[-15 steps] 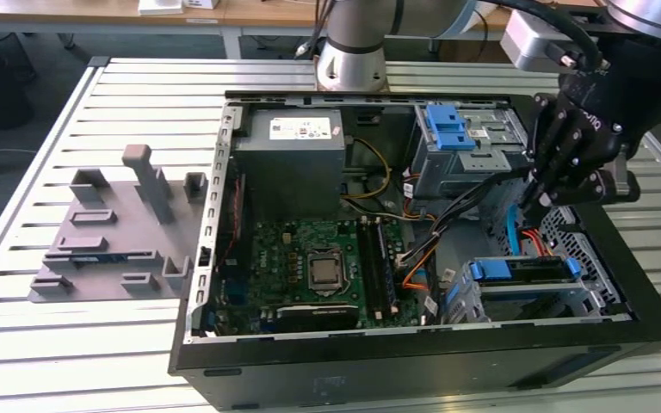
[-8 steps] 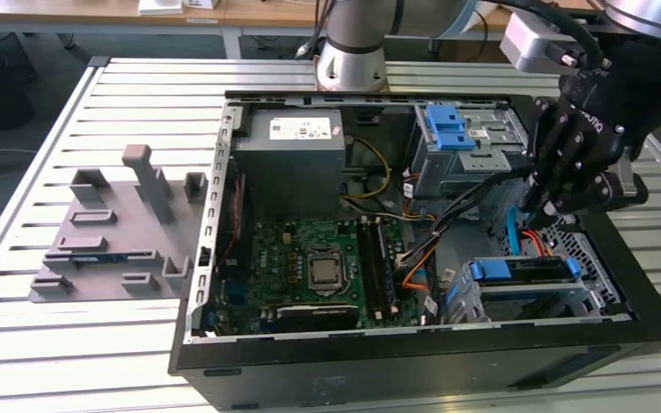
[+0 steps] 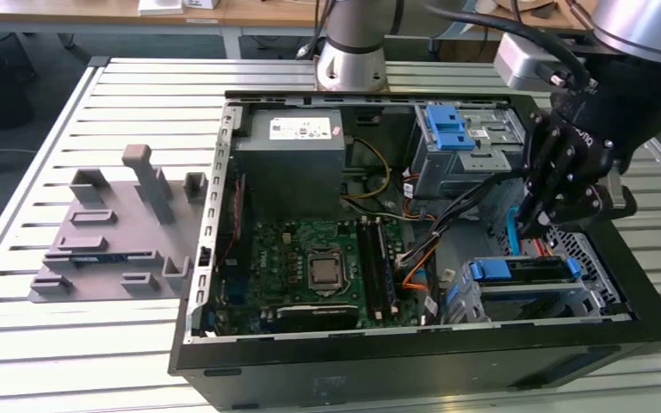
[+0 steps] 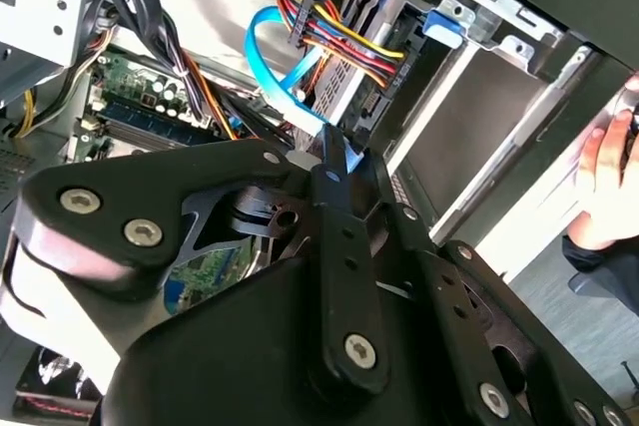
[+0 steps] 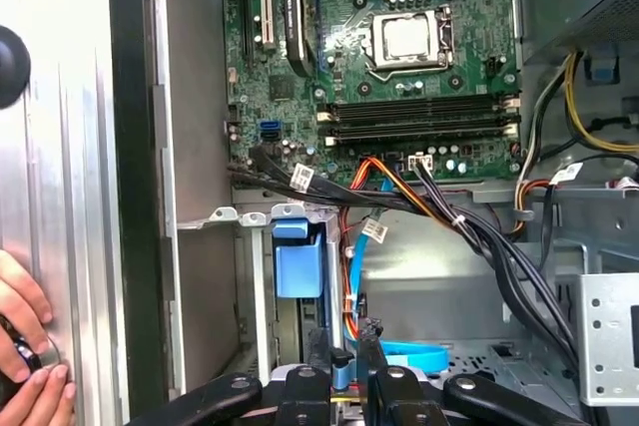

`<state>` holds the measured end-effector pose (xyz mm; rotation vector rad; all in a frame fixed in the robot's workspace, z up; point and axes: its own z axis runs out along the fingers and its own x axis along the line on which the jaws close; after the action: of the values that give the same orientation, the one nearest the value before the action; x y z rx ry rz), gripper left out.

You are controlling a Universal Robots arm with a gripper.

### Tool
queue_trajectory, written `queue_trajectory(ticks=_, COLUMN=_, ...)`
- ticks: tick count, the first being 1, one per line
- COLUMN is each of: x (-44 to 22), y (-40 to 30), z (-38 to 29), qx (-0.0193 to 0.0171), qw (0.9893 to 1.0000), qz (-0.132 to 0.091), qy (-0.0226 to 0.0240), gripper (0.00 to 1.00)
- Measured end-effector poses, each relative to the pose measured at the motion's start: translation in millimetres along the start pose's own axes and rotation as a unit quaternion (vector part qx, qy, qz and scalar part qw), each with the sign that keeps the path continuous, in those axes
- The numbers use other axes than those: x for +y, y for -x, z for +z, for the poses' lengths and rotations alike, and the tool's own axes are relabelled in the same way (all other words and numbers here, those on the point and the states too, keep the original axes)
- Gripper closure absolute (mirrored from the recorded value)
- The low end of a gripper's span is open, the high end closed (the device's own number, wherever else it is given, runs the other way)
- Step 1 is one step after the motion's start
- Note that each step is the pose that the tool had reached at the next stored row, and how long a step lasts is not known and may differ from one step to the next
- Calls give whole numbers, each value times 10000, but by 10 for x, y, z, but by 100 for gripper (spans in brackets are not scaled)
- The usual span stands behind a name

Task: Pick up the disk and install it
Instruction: 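Insert the second disk wire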

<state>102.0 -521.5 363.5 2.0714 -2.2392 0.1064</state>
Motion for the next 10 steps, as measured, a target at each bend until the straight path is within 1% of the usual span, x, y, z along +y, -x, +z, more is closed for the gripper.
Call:
queue_trajectory(ticks=4, x=-10, y=7, z=55, qx=-2, qw=10000, qz=0, qy=0, gripper=76)
queue_trajectory(ticks=5, x=-13, y=7, z=62, qx=-21, qw=10000, qz=-1, qy=2, gripper=83)
queue_trajectory(ticks=6, x=-17, y=8, z=69, qx=-66, qw=10000, qz=-1, qy=5, gripper=83)
queue_trajectory(ticks=8, x=-20, y=9, z=77, qx=-206, qw=9998, qz=-3, qy=16, gripper=83)
queue_trajectory(ticks=10, x=-21, y=4, z=86, qx=-336, qw=9994, qz=-5, qy=26, gripper=83)
